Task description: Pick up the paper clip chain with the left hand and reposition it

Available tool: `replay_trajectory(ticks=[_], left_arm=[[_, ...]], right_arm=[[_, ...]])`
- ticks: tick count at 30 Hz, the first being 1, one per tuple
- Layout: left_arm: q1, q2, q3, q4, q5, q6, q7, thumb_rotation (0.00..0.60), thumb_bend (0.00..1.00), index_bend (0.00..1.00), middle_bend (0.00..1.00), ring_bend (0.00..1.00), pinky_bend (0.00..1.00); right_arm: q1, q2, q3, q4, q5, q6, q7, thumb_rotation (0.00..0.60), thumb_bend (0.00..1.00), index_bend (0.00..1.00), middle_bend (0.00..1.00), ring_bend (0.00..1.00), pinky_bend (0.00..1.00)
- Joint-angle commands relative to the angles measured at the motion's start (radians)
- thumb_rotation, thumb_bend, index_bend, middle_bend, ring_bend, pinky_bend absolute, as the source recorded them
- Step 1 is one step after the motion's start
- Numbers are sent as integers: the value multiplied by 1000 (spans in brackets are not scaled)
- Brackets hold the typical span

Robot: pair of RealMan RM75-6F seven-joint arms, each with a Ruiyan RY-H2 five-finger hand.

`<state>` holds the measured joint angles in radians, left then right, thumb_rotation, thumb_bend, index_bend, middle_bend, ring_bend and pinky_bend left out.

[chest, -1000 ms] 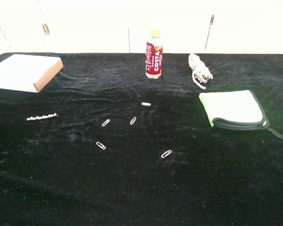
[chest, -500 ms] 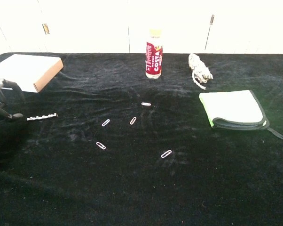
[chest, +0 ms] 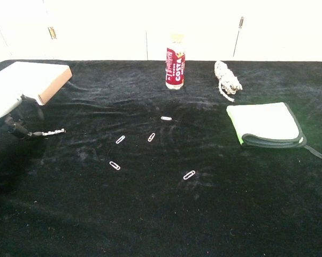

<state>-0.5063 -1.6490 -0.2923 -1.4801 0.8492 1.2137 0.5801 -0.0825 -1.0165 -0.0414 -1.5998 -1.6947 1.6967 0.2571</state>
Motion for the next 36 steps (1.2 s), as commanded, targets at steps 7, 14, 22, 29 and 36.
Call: replay_trajectory(ticks=[7,14,22,29,36], left_arm=[[-31,-35,8,68,-15,-41,-25,600,356,454,1000,1000,1000],[-40,-44,10,103,-32,-49,-31,600,360,464,1000,1000,1000],[-41,-41,19,140,-41,-72,-56,600,431,482,1000,1000,1000],[-45,-45,24,178,-40,-103,-88,600,435,481,1000,1000,1000],[-51,-44,25,194,-38,-111,-100,600,435,462,1000,1000,1000]], right_arm=[[-4,1,5,4,6,6,11,600,9,0,0,0,0],[-10,-2,5,13,-2,20,17,600,9,0,0,0,0],[-12,-6,4,19,-12,27,20,600,9,0,0,0,0],[-5,-5,3,12,-10,10,13,600,10,0,0,0,0],[-2,-4,6,7,0,0,8,600,9,0,0,0,0]])
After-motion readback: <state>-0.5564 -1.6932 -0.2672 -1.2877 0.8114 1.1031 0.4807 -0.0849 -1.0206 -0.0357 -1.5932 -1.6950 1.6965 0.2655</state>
